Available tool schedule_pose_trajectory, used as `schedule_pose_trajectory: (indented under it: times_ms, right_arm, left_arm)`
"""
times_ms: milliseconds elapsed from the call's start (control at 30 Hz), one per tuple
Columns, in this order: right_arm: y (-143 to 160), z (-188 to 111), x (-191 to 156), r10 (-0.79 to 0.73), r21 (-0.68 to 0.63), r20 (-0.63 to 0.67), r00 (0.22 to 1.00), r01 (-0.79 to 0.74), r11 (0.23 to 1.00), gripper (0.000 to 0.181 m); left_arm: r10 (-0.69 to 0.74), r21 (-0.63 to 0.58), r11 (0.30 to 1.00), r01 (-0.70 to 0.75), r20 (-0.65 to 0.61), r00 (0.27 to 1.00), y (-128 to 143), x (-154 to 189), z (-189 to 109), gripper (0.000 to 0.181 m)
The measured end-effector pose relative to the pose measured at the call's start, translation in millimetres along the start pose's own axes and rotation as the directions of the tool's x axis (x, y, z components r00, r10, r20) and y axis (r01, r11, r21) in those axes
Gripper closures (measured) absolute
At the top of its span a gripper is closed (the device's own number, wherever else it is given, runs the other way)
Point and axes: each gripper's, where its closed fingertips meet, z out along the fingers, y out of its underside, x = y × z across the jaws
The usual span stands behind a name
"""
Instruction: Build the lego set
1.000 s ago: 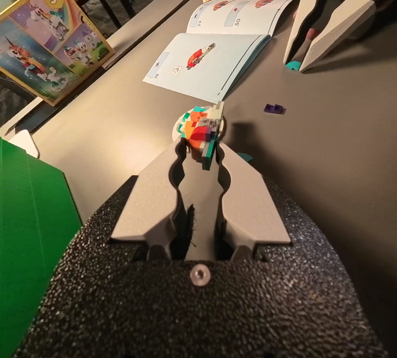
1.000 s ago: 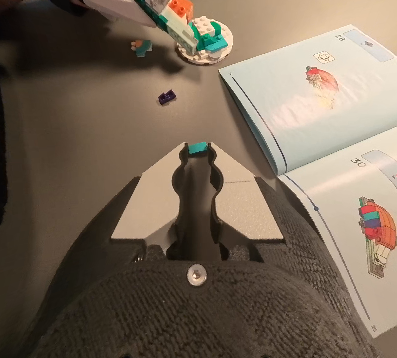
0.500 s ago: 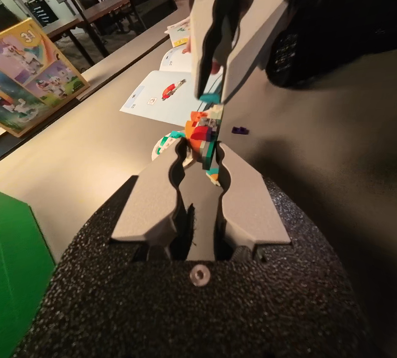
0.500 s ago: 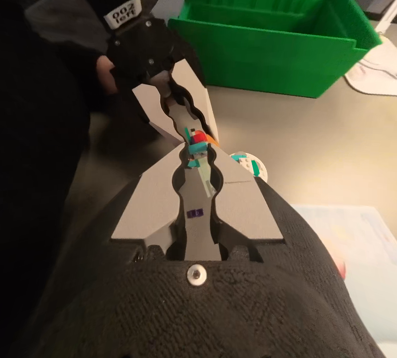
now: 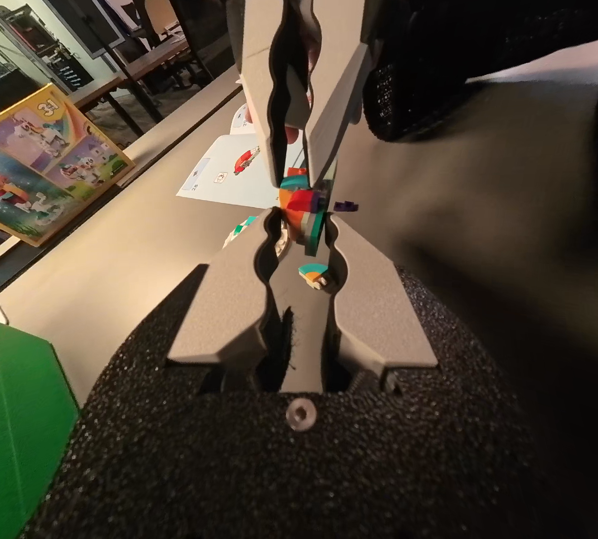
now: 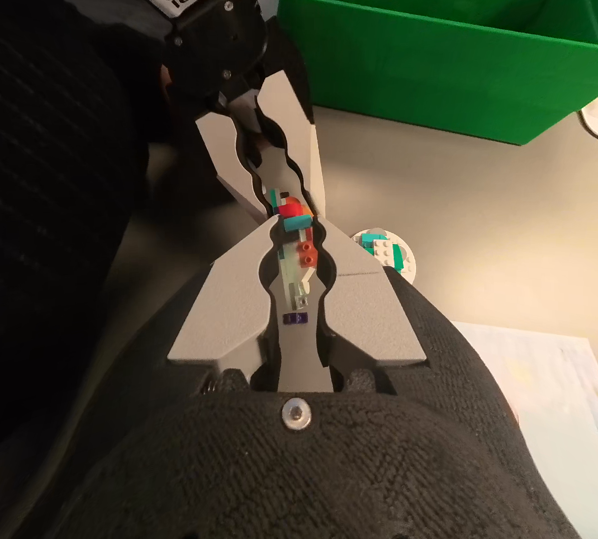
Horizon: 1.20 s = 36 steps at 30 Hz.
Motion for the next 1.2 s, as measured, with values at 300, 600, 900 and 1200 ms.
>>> schedule_pose_trajectory:
  times_ms: [300,600,900,1200]
  right_arm:
    - [0.2,2.4,-0.7,-0.001,-0.013,0.006,1.000,0.001,1.000,0.165]
    - [-0.1,1.4,-1.2,0.002,-0.025,0.009,1.000,-0.002,1.000,0.163]
    - [-1.3,-0.4,-0.9,0.035,-0.014,0.016,0.999,-0.034,0.999,0.160]
    - [-5.2,-3.0,0.1,0.092,0.023,0.041,0.995,-0.093,0.995,0.157]
  left_arm:
    - [0.031,-0.008,0.999,-0.031,0.015,0.999,0.8,-0.4,0.6,0.157]
    - [0.032,0.003,0.999,-0.032,0.015,0.999,-1.3,0.0,0.3,0.157]
    - [0.038,0.016,0.999,-0.038,0.017,0.999,-4.1,0.2,-0.4,0.157]
    - [0.045,0.024,0.999,-0.045,0.018,0.999,-5.8,0.8,-1.0,0.157]
